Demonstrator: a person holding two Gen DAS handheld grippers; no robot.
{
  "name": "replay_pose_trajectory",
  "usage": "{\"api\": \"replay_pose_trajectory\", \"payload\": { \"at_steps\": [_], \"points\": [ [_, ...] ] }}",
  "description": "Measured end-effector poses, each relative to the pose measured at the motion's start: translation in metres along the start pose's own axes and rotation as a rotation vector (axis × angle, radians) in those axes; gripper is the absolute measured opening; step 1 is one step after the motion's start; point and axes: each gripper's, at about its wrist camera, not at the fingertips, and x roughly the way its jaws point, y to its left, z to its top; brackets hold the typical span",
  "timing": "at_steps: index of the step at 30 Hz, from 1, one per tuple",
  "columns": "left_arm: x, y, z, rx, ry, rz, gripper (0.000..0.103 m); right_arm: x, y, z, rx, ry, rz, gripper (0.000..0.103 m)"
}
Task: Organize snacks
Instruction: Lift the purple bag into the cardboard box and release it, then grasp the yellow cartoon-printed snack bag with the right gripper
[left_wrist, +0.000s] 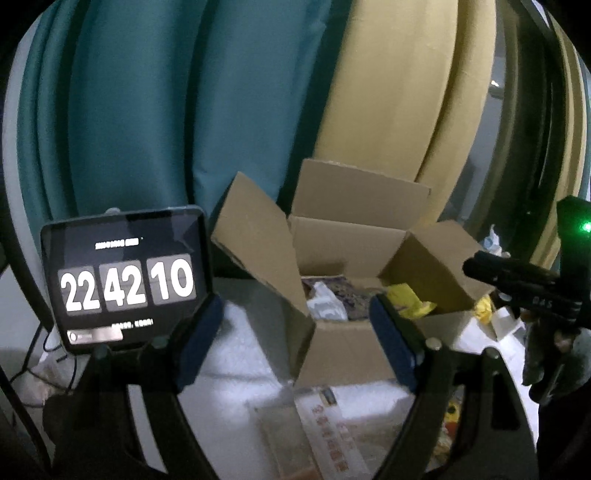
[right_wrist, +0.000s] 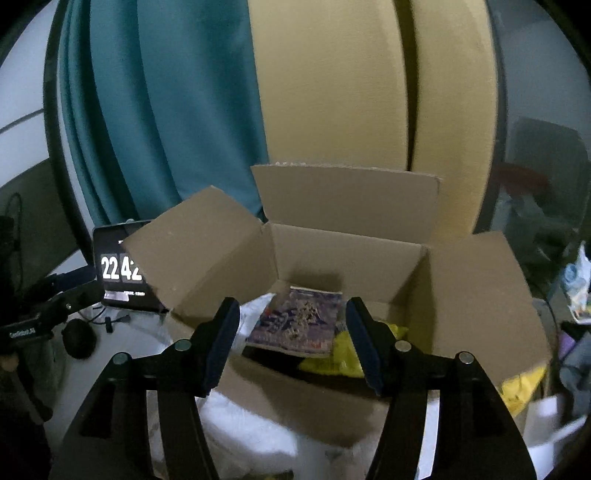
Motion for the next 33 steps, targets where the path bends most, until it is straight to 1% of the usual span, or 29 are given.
{"api": "replay_pose_trajectory", "payload": {
  "at_steps": [7, 15, 20, 29, 33],
  "points": [
    [-0.031, -0.013, -0.021, 0.008, -0.006, -0.014, 0.084, -0.045, 0.003, -0.024, 0.018, -0.020, -0.021, 0.063],
    [-0.056, -0.032, -0.047, 0.012, 0.009, -0.027, 0.085, -0.082, 0.004, -0.053, 0.051, -0.030, -0.033, 0.063],
    [-0.058, -0.038, -0.072, 0.002, 0.056, -0.018, 0.085, -0.094, -0.001, -0.078, 0.081, -0.005, -0.045, 0.063],
    [-0.049, -0.040, -0.120, -0.030, 0.165, 0.003, 0.085, -0.095, -0.012, -0.129, 0.140, 0.078, -0.052, 0.063],
    [-0.045, -0.039, -0.138, -0.042, 0.207, 0.023, 0.085, -0.089, -0.004, -0.145, 0.110, 0.125, -0.026, 0.068]
  ]
}}
